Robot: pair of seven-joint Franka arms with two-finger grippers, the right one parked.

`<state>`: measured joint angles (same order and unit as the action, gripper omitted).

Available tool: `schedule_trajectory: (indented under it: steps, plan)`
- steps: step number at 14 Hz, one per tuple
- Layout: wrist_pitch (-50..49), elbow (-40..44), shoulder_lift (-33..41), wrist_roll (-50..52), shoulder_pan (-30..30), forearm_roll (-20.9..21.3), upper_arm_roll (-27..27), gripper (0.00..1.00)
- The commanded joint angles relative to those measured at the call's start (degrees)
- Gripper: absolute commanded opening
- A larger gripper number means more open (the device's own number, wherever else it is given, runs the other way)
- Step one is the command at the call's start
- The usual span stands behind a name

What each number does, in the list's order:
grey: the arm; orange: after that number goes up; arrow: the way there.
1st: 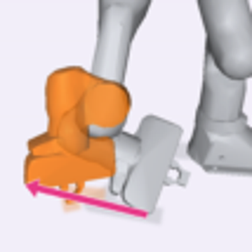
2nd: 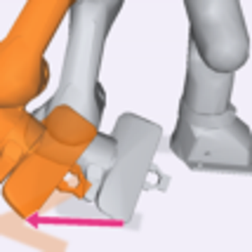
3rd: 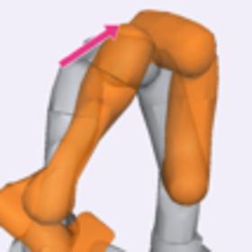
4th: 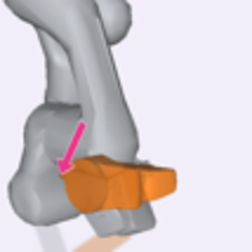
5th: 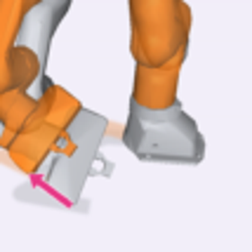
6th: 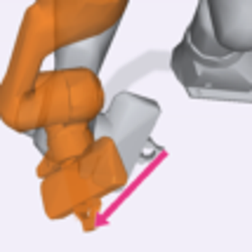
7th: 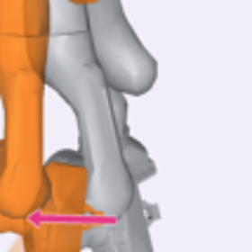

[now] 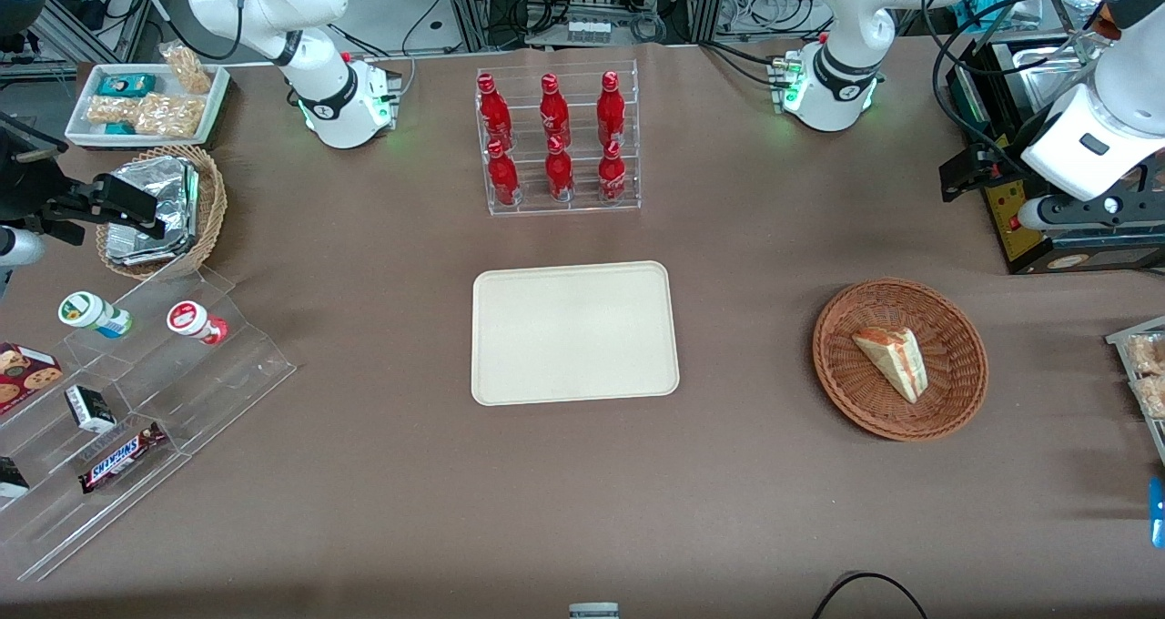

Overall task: Place sandwich from basket to tray
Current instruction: 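Move the left gripper over the sandwich in the wicker basket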

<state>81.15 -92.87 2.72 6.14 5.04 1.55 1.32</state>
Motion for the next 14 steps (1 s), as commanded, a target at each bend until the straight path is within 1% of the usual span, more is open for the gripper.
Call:
schedule_trajectory:
  steps: [1,4,6,8,11,13,14]
  plan:
    - [-0.81,0.41,-0.26,0.36,-0.21,1.27,0.44,1.0]
    - [1.37,-2.13,-1.92,0.36,-0.21,1.62,0.35,1.0]
    - [7.24,-6.43,-4.2,0.36,-0.56,1.71,0.18,1.0]
    - [17.5,-14.05,-5.96,0.45,-2.39,1.71,0.09,1.0]
    - [37.0,-26.62,-7.72,0.45,-4.68,1.71,0.0,1.0]
    - [47.04,-31.04,-9.74,1.49,-5.13,1.44,0.0,1.0]
    - [48.83,-31.49,-10.53,1.85,-5.22,0.83,0.0,1.0]
